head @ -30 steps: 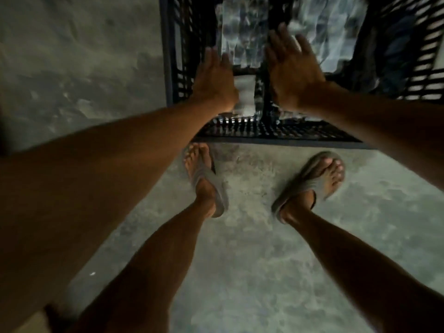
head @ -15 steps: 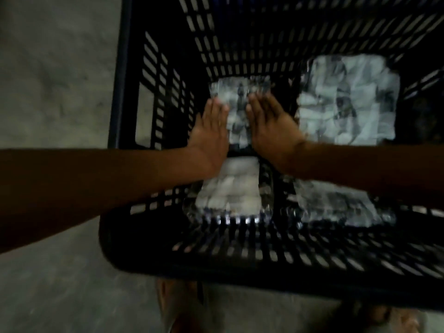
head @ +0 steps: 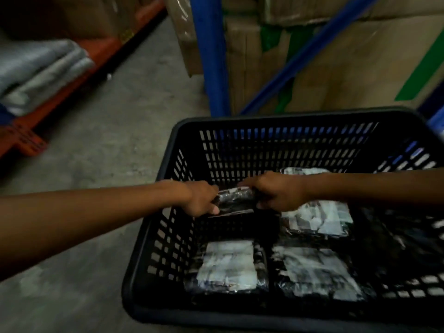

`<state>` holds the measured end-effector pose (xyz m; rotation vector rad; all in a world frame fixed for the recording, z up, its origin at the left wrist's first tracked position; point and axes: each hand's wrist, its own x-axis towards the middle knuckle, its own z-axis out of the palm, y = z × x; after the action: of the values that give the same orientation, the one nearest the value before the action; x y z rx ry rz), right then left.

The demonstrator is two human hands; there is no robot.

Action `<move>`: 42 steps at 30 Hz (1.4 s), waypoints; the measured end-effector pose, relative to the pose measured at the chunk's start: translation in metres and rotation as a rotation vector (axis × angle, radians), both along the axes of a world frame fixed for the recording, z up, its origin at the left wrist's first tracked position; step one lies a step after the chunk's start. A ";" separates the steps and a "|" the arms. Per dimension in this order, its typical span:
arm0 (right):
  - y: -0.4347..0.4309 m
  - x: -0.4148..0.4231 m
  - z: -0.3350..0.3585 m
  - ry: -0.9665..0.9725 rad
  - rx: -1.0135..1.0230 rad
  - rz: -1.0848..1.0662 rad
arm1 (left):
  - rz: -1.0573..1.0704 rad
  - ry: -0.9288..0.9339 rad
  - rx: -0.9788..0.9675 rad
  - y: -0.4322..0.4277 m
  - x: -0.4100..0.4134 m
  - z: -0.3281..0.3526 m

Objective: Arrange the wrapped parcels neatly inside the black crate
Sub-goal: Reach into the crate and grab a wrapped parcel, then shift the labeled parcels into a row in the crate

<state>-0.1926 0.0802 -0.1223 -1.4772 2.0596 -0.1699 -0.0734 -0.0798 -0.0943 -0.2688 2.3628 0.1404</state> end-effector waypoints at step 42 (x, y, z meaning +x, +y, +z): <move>-0.033 0.016 -0.042 0.007 0.159 -0.412 | 0.381 0.024 0.079 0.014 -0.029 -0.056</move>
<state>-0.1766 0.0473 -0.1640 -0.9490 2.3035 -0.1571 -0.1027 -0.0662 -0.1501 -0.6800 2.2992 0.4188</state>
